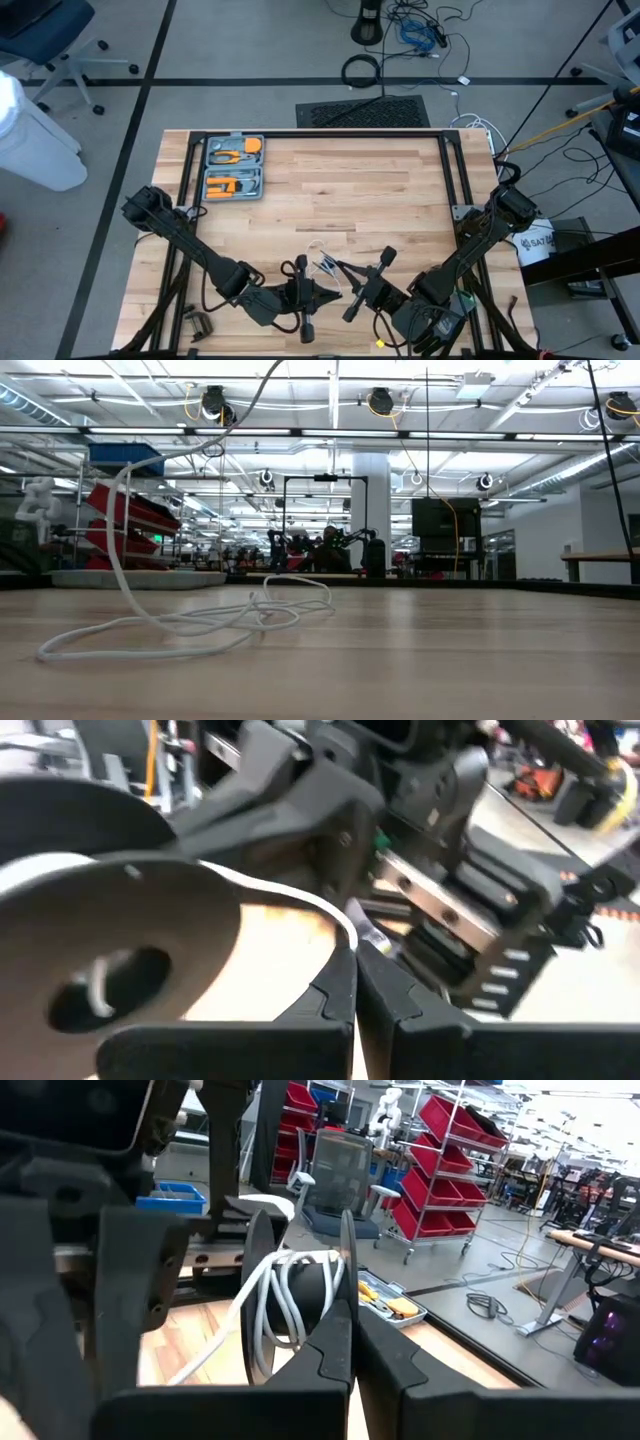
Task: Coil cords
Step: Coil the white wire on the spool
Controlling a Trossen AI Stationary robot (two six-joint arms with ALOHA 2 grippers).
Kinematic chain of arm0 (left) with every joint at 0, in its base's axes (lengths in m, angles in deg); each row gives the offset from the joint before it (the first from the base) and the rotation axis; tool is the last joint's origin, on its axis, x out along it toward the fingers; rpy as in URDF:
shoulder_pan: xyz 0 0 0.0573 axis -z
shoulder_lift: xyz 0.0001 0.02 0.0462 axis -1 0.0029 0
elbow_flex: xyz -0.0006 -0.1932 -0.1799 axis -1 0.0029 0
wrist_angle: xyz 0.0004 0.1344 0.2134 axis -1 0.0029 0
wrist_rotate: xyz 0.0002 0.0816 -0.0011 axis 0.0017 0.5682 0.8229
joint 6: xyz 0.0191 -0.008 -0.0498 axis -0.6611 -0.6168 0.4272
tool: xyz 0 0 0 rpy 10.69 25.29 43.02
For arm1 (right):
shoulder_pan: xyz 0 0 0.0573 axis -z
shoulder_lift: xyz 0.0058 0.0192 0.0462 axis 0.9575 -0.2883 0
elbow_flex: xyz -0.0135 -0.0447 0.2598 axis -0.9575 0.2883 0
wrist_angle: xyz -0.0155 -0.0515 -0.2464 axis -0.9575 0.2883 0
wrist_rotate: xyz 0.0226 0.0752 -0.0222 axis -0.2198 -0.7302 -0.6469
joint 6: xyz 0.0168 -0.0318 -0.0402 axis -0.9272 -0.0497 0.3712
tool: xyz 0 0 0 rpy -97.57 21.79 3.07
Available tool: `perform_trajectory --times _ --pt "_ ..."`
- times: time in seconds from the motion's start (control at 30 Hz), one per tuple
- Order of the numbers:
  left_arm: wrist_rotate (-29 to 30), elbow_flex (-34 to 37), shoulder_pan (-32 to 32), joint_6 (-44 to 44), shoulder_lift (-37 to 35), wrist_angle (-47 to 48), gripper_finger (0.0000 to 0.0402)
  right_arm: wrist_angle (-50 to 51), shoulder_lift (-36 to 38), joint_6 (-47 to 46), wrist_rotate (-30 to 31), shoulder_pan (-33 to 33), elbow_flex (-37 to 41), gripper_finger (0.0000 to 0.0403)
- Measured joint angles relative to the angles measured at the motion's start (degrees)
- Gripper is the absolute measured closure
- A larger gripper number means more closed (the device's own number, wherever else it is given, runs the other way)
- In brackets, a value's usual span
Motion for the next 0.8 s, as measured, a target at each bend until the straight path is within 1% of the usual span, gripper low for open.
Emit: perform_trajectory --times 0.13,0.3,0.4,0.63,0.8 --pt "-1.34 0.0 0.0 0.11 0.0 1.62 0.04 -0.17 0.0 -0.19 -0.15 -0.09 0.0 0.0403" --pt "-1.78 0.0 0.15 -0.13 0.0 2.38 0.0398 -3.15 0.0 2.58 -0.26 -0.48 0.0 0.0403" --pt "-2.07 0.0 0.15 -0.13 0.0 3.71 0.0379 -3.38 0.0 3.43 -0.26 -1.04 0.0 0.0403" --pt "-2.12 0.0 0.41 -0.06 0.0 6.05 0.0313 -9.45 0.0 9.56 -0.37 -3.02 0.0 0.0403" --pt "-4.24 0.0 0.95 -0.07 0.0 7.67 0.0298 -13.73 0.0 13.94 -0.31 -4.68 0.0 0.0403"
